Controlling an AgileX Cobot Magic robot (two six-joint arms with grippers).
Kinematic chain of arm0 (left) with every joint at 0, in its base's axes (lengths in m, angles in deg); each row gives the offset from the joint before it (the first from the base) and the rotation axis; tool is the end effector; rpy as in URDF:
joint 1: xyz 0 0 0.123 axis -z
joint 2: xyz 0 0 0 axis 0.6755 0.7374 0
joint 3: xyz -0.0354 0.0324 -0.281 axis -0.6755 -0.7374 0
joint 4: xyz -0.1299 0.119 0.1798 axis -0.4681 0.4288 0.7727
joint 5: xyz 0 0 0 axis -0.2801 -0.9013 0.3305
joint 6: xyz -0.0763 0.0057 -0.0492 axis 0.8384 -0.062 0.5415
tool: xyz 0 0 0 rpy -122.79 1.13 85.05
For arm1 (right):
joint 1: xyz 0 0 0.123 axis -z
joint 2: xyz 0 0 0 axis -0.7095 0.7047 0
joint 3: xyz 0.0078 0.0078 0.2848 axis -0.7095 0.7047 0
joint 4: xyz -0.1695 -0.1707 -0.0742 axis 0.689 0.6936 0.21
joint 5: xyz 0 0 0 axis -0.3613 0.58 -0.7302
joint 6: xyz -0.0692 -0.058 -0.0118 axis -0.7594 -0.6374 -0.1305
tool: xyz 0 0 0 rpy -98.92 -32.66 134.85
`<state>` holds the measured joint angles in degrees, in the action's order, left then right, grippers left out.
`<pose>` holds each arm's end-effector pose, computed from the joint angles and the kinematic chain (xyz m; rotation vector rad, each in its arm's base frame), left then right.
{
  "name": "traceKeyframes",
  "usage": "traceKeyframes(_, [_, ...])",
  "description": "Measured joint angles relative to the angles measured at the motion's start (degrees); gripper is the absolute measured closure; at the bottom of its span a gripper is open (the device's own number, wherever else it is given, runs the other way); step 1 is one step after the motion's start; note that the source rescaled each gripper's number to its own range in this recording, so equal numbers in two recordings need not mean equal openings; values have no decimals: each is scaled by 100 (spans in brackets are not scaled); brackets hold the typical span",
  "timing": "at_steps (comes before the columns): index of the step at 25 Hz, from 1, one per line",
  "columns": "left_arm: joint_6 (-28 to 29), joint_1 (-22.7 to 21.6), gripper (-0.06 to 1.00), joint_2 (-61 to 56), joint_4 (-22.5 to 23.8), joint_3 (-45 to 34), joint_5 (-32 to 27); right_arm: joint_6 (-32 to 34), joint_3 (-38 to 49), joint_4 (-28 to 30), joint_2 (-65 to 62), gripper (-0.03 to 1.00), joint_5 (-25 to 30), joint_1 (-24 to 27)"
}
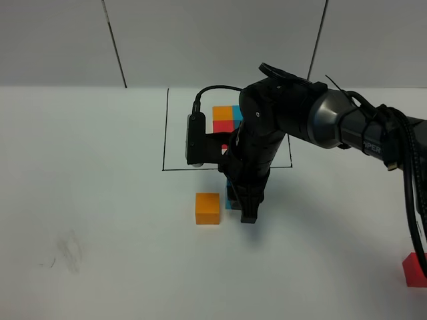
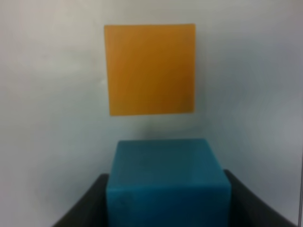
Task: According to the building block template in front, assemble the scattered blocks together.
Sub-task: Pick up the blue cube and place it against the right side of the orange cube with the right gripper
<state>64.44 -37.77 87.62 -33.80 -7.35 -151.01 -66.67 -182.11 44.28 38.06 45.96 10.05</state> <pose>-0.0074 -0.0028 0.2784 0.1528 2.0292 -0.0613 0.3598 0.2594 0.1708 -2.0548 2.0489 0.0227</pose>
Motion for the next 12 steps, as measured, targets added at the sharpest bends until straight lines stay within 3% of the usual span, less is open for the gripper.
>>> traceKeyframes(12, [0, 0, -4, 0, 0, 0, 0, -37, -7, -11, 155, 70, -127, -5])
